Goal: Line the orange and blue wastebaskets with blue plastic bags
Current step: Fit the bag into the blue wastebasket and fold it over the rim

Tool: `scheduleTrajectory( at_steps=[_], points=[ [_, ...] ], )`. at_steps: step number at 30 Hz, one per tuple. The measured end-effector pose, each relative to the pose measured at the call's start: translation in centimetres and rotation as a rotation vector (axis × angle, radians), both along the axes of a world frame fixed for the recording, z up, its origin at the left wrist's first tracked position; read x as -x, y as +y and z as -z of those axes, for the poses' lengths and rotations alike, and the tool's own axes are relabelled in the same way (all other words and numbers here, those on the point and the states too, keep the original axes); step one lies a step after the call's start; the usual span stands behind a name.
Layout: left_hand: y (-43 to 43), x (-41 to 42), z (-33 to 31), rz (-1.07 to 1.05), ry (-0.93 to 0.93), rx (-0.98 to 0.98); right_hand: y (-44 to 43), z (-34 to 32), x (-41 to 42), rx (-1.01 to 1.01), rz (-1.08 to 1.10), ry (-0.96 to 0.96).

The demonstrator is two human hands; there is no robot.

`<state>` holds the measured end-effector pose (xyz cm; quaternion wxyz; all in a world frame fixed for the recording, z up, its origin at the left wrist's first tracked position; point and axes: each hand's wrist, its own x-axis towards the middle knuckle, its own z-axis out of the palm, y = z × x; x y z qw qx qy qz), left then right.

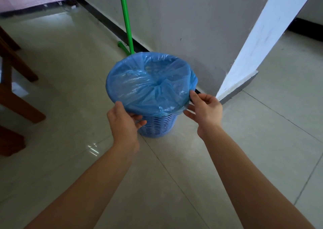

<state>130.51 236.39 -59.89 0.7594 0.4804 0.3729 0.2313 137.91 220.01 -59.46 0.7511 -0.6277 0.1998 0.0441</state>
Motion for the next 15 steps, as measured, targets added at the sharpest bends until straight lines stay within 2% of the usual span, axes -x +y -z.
scheduleTrajectory(
  at_steps=[3,5,9,15],
  points=[
    [-1.9,0.8,1.0,0.003,0.083,0.031,0.3,-0.5,-0.5,0.105,0.0,-0.043],
    [-3.4,1.4,1.5,0.097,0.109,0.046,0.6,-0.9,-1.1,0.152,0.002,-0.044],
    [-5.4,1.4,1.0,0.229,0.069,0.127,0.6,-1.2,-2.3,0.225,-0.03,0.005],
    [-5.5,1.3,1.1,0.264,0.011,-0.057,-0.4,-1.2,-2.6,0.345,-0.02,-0.077]
  ],
)
